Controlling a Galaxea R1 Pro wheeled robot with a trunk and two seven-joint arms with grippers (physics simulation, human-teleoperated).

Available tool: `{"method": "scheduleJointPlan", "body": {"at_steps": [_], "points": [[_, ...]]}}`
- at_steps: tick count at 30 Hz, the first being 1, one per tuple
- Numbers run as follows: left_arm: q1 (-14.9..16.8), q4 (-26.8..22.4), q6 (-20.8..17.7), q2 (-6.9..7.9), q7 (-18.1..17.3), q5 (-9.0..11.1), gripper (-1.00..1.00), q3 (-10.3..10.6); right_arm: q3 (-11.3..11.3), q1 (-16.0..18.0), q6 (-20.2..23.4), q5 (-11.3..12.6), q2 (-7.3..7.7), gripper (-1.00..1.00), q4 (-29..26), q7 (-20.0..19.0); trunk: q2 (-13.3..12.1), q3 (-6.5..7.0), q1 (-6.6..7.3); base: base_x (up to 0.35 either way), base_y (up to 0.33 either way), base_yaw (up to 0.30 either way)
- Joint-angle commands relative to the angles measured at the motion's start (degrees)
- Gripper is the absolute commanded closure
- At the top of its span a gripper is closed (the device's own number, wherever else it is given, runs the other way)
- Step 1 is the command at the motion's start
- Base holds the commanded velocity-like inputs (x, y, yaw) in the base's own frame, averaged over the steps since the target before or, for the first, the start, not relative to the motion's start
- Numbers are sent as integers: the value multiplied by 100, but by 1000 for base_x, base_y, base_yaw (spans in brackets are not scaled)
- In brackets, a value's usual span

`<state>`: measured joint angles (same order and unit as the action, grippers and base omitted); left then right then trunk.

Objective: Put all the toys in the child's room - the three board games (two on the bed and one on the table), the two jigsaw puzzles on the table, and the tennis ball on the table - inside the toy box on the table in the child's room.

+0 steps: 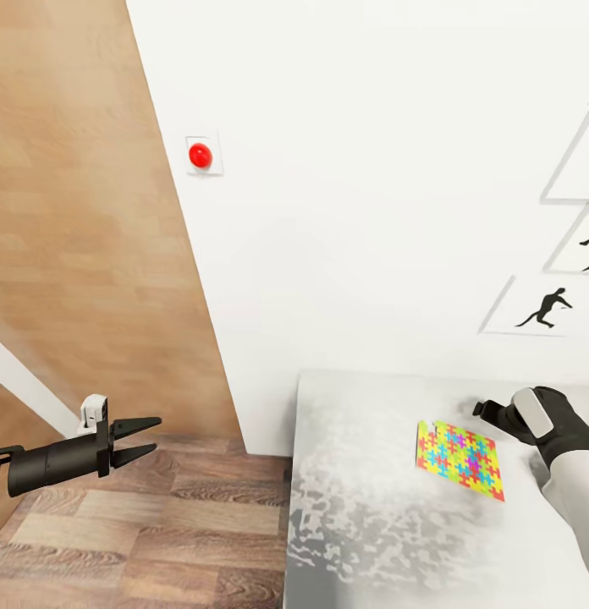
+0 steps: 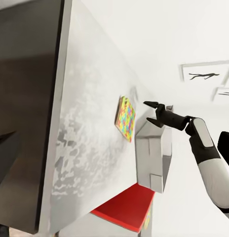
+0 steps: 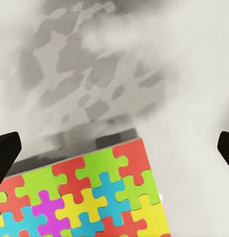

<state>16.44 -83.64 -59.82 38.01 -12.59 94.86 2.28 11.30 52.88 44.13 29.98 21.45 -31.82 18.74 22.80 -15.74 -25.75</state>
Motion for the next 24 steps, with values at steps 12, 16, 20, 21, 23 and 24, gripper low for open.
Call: {"method": "scheduleJointPlan", "body": {"at_steps": [12,16,20,21,23,24], "points": [[8,10,-4,5,-59,-47,-100,9,14,3,16,66,2,-100,-6,51,12,-122,-3,0,0,0],[8,13,-4,5,-59,-49,-100,6,27,3,16,68,6,-100,-2,51,12,-159,-3,0,0,0],[8,14,-4,5,-59,-47,-100,6,35,3,11,69,8,-100,-3,51,12,-196,-3,0,0,0],[8,14,-4,5,-59,-47,-100,6,36,3,10,69,8,-100,-2,51,12,-205,-3,0,0,0],[8,14,-4,5,-59,-49,-100,4,37,3,9,69,8,-100,-1,51,12,-223,-3,0,0,0],[8,14,-4,5,-59,-48,-100,3,38,3,9,69,8,-100,-4,51,12,-233,-3,0,0,0]]}}
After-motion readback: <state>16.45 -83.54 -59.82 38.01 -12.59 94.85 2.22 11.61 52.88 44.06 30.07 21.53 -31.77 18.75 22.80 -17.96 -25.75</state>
